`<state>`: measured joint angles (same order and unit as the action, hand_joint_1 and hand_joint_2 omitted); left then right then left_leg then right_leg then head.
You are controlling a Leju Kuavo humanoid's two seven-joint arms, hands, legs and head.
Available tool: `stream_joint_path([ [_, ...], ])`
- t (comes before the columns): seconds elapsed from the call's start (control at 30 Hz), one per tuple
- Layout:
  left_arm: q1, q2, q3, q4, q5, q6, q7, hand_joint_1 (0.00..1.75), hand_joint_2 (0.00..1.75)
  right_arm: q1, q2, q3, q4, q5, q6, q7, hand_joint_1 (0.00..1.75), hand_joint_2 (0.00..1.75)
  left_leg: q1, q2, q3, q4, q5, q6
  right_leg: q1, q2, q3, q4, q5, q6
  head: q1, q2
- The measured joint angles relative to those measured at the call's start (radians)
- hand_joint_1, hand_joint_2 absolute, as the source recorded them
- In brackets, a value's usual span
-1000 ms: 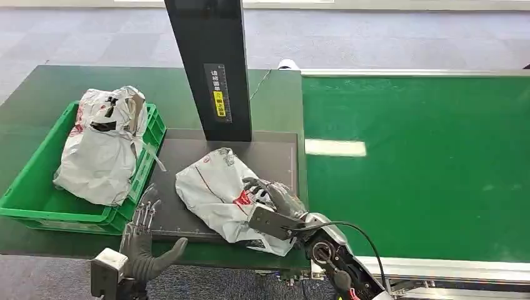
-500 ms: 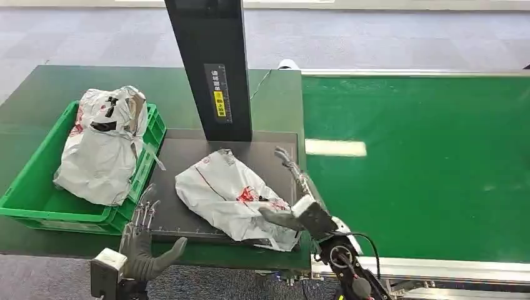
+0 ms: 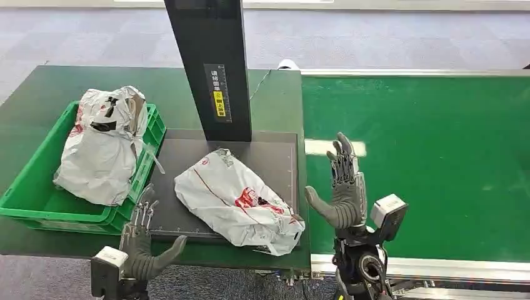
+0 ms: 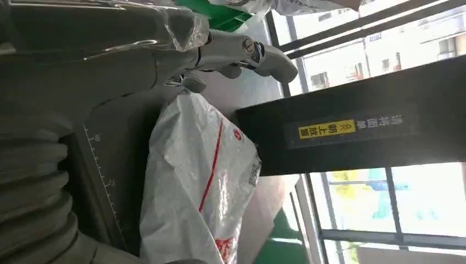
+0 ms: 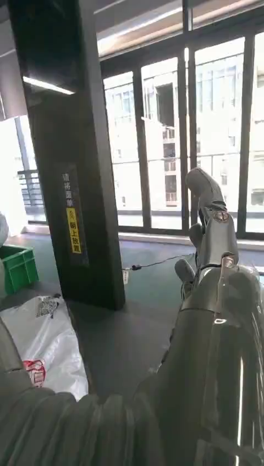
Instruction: Moved the parcel from conveyor to table for the left to box.
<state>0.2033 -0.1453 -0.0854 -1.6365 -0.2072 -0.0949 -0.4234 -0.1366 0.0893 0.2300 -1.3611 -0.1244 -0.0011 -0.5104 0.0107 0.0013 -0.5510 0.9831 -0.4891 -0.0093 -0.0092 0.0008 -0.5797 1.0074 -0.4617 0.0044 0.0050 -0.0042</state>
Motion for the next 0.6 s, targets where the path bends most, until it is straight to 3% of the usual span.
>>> stream_joint_path([
  [0.33, -0.106, -0.017, -0.029, 0.124, -0.357, 0.182, 0.126, 0.00, 1.75, 0.001, 0.049, -0.062, -0.001, 0.000, 0.031, 0.021, 0.00, 1.75, 0.000, 0.000, 0.000, 0.000, 0.001, 0.000, 0.000, 0.000, 0.000, 0.000, 0.000, 0.000, 0.000, 0.000],
  [0.6, -0.227, -0.018, -0.046, 0.307, -0.376, 0.196, 0.129, 0.00, 1.75, -0.026, 0.073, -0.068, 0.015, 0.006, 0.043, 0.029, 0.00, 1.75, 0.000, 0.000, 0.000, 0.000, 0.001, 0.000, 0.000, 0.000, 0.000, 0.000, 0.001, 0.000, 0.000, 0.000],
])
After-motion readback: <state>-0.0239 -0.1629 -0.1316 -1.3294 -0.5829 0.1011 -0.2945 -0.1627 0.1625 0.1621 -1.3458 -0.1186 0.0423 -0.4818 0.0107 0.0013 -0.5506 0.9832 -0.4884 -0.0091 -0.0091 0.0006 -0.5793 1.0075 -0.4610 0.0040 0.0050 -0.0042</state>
